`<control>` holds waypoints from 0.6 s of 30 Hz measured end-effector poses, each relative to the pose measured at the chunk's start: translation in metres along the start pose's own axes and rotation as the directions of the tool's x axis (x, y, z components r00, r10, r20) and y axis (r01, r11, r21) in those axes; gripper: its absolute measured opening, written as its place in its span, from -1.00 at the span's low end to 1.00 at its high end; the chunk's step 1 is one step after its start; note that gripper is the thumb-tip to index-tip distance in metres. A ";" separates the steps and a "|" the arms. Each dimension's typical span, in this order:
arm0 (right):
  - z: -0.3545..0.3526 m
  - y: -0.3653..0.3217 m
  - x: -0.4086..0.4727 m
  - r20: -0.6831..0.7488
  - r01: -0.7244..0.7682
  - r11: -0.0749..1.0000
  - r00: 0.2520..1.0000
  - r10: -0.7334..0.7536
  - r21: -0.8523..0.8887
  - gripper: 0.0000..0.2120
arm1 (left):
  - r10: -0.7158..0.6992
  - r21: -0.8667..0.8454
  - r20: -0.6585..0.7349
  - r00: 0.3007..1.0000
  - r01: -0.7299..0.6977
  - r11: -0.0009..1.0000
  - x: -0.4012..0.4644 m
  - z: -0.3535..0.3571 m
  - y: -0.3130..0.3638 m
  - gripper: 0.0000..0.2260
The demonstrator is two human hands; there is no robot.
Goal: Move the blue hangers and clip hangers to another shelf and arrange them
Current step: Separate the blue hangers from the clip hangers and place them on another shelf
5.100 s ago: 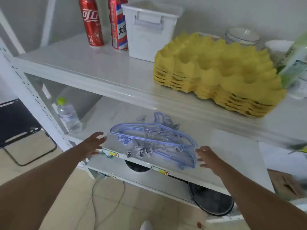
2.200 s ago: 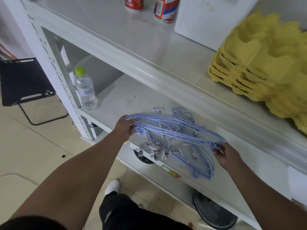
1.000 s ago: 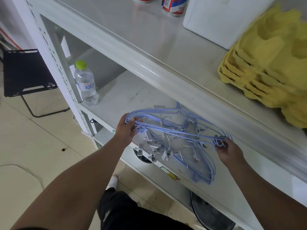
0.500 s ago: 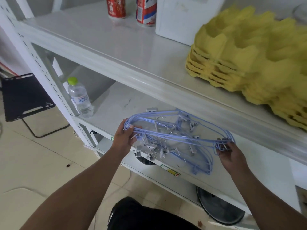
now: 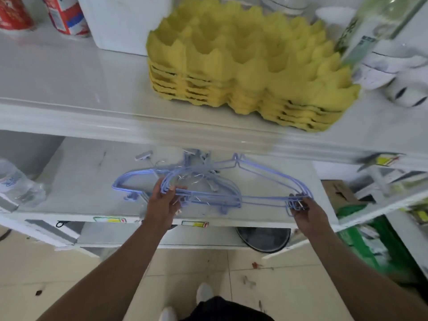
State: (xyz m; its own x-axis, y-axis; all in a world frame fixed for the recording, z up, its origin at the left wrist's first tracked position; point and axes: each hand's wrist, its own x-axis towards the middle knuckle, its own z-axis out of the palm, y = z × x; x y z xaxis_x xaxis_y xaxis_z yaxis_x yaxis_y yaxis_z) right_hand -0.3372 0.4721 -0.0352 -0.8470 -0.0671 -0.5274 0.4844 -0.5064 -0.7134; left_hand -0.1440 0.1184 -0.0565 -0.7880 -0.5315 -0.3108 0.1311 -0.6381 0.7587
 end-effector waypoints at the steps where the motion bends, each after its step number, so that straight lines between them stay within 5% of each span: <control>1: -0.013 -0.006 -0.002 -0.034 0.009 1.000 0.999 -0.008 0.014 -0.89 | -0.016 -0.003 0.022 1.000 0.016 1.000 -0.002 0.008 -0.008 -0.66; 18: -0.166 -0.084 0.047 -0.368 -0.029 0.996 0.930 -0.004 -0.085 -0.80 | -0.228 0.100 -0.037 0.973 0.231 0.968 -0.022 0.121 -0.140 -0.74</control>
State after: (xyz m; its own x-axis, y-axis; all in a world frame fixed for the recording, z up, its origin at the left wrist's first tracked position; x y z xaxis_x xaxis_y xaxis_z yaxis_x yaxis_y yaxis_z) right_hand -0.3813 0.6544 -0.0762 -0.7089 0.2558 -0.6573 0.5259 -0.4293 -0.7342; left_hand -0.2175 0.2868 -0.0862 -0.7745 -0.3918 -0.4967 -0.1153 -0.6847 0.7197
